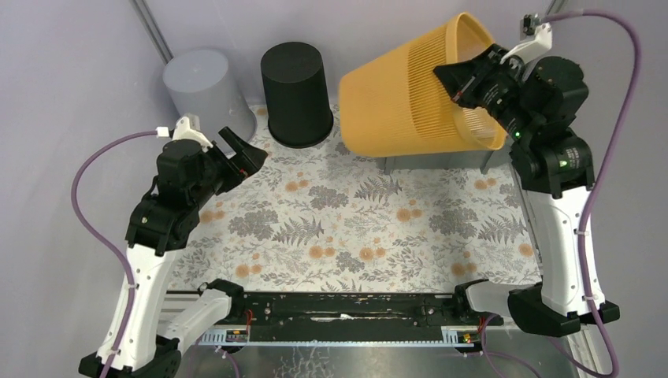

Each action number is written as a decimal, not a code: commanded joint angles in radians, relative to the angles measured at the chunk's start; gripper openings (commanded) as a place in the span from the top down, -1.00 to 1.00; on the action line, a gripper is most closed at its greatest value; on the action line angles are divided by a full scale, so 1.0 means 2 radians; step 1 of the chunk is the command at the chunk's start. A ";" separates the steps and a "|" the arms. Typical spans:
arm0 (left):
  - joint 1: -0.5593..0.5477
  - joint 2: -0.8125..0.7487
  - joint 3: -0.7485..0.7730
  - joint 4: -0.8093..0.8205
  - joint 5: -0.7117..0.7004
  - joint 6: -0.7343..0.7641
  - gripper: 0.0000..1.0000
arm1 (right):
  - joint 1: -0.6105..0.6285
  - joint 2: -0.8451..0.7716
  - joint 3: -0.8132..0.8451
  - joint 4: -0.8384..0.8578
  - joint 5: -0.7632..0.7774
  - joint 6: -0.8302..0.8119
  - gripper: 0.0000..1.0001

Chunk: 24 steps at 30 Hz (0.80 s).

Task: Turn the large container upside down
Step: Pick up the container from the container.

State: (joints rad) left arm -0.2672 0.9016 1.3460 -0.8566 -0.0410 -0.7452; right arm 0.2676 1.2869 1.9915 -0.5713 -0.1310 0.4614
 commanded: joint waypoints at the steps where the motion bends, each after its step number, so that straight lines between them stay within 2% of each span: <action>1: 0.002 -0.020 0.020 -0.039 0.009 0.013 -1.00 | 0.002 -0.045 -0.071 0.161 -0.100 0.122 1.00; 5: 0.002 -0.037 0.024 -0.058 0.016 0.010 -1.00 | 0.005 -0.092 -0.190 0.241 -0.109 0.190 1.00; 9: 0.003 -0.055 0.034 -0.083 0.017 0.011 -1.00 | 0.018 -0.120 -0.270 0.275 -0.103 0.223 1.00; 14: 0.002 -0.073 0.043 -0.112 0.016 0.013 -1.00 | 0.075 -0.135 -0.321 0.300 -0.067 0.247 1.00; 19: 0.002 -0.094 0.035 -0.131 0.020 0.007 -1.00 | 0.162 -0.156 -0.369 0.314 0.016 0.240 1.00; 24: 0.002 -0.116 0.013 -0.147 0.029 0.003 -1.00 | 0.199 -0.159 -0.414 0.333 0.056 0.248 1.00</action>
State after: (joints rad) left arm -0.2672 0.6971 1.4002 -1.1042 -0.0097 -0.7418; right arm 0.6266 1.0080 1.1805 -0.1360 -0.1413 0.9115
